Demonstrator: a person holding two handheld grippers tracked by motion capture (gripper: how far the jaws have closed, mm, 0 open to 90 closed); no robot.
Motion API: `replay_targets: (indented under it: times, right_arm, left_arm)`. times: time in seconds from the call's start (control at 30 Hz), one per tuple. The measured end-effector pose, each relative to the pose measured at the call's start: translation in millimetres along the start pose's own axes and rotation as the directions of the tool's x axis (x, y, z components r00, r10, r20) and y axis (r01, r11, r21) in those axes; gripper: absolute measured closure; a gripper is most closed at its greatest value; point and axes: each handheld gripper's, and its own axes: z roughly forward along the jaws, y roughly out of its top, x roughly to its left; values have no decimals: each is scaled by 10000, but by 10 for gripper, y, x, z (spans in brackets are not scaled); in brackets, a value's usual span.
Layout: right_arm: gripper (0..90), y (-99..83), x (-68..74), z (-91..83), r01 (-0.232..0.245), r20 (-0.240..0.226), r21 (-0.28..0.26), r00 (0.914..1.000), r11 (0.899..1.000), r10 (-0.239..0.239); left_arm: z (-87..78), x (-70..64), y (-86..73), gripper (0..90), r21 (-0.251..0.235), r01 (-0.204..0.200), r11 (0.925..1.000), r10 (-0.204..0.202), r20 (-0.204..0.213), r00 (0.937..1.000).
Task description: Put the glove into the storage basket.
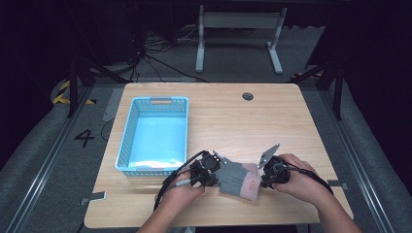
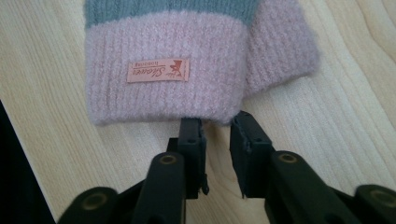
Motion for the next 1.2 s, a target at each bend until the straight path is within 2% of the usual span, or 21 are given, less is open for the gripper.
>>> replay_targets:
  times: [0.1, 0.17, 0.4, 0.57, 0.67, 0.97, 1.2]
  right_arm:
    - [848, 6, 6, -35, 41, 66, -113, 10000, 9999, -40]
    - [866, 11, 18, -65, 17, 65, -202, 10000, 9998, -16]
    - [877, 36, 47, -197, -153, 93, -678, 9998, 9976, 160]
    - [879, 53, 43, -283, -74, 395, -1052, 9992, 9944, 116]
    - [881, 64, 32, -312, -188, 532, -1260, 9983, 9919, 257]
    - [887, 75, -35, -361, -580, 914, -1878, 9929, 9805, 762]
    - [888, 71, -80, -349, -682, 1044, -2079, 9903, 9758, 915]
  left_arm:
    - [-51, -20, 4, 860, -103, 34, 9999, -34, -36, 10000]
    - [-95, -35, 4, 861, -188, -36, 9998, 35, -62, 10000]
    - [-247, -91, -20, 861, -432, -147, 9990, 140, -152, 9998]
    - [-325, -125, -41, 861, -556, -119, 9984, 110, -174, 9998]
    - [-357, -164, -51, 861, -553, -175, 9983, 164, -197, 9997]
    - [-387, -229, -55, 861, -652, -265, 9975, 256, -157, 9995]
    - [-353, -246, -41, 861, -482, -389, 9981, 387, -54, 9992]
